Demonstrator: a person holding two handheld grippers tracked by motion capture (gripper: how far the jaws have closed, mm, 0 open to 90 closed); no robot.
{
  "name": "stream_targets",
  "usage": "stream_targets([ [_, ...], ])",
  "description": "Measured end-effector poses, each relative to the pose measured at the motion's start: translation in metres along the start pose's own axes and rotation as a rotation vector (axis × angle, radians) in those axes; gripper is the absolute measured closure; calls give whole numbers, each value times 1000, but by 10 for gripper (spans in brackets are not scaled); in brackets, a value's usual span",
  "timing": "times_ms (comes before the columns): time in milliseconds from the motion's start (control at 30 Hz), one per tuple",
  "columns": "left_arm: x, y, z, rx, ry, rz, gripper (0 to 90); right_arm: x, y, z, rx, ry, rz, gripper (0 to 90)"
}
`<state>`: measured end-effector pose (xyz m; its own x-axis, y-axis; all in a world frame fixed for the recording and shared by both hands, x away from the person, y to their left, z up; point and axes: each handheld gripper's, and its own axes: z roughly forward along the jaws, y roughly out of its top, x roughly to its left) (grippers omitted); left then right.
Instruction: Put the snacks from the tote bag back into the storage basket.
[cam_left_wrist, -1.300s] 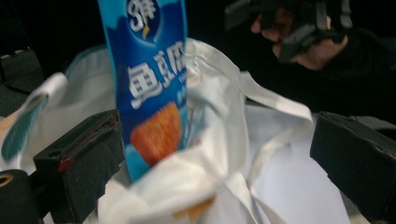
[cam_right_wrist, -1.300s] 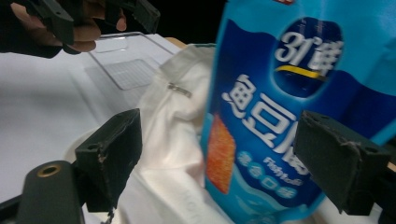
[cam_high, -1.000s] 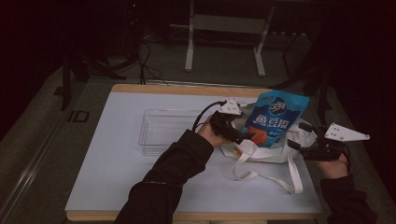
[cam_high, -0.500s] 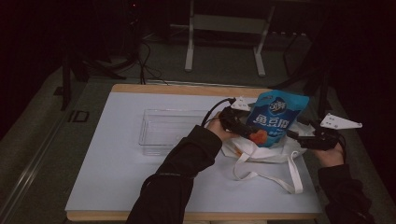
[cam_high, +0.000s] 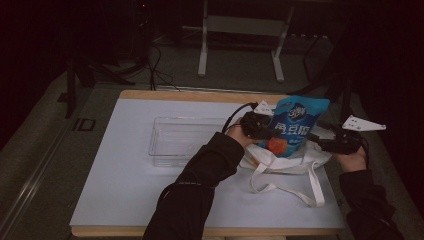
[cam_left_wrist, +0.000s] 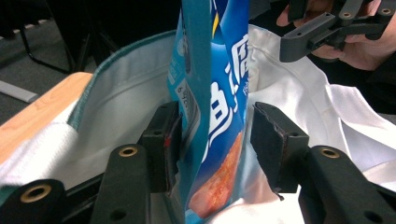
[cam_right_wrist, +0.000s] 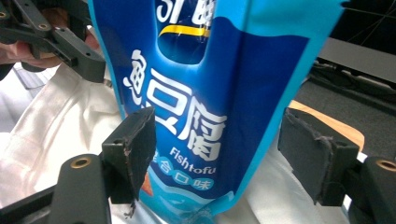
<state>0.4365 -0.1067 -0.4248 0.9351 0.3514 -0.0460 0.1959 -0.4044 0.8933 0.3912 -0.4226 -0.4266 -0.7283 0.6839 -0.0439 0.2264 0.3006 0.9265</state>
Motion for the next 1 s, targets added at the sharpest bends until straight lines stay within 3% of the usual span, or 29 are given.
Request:
stream_targets([
  [33,0,0,0,-3,-8,-1,609,-2,0,1,0,-5,10,276],
  [133,0,0,1,0,-11,0,640,-3,0,1,0,-6,13,277],
  [167,-2,0,1,4,-2,20,640,-3,-1,3,2,-3,13,277],
  [533,0,5,6,2,-16,-4,692,-2,6,19,22,47,2,402],
  [633,0,7,9,-1,-22,-8,697,3,9,24,53,66,-30,529],
  [800,-1,9,11,10,-18,6,759,11,13,31,94,85,-73,588],
  [933,-1,9,12,7,-18,-4,759,12,14,32,99,88,-68,620],
  [1000,-1,10,14,11,-19,-2,760,10,14,32,102,112,-36,649],
])
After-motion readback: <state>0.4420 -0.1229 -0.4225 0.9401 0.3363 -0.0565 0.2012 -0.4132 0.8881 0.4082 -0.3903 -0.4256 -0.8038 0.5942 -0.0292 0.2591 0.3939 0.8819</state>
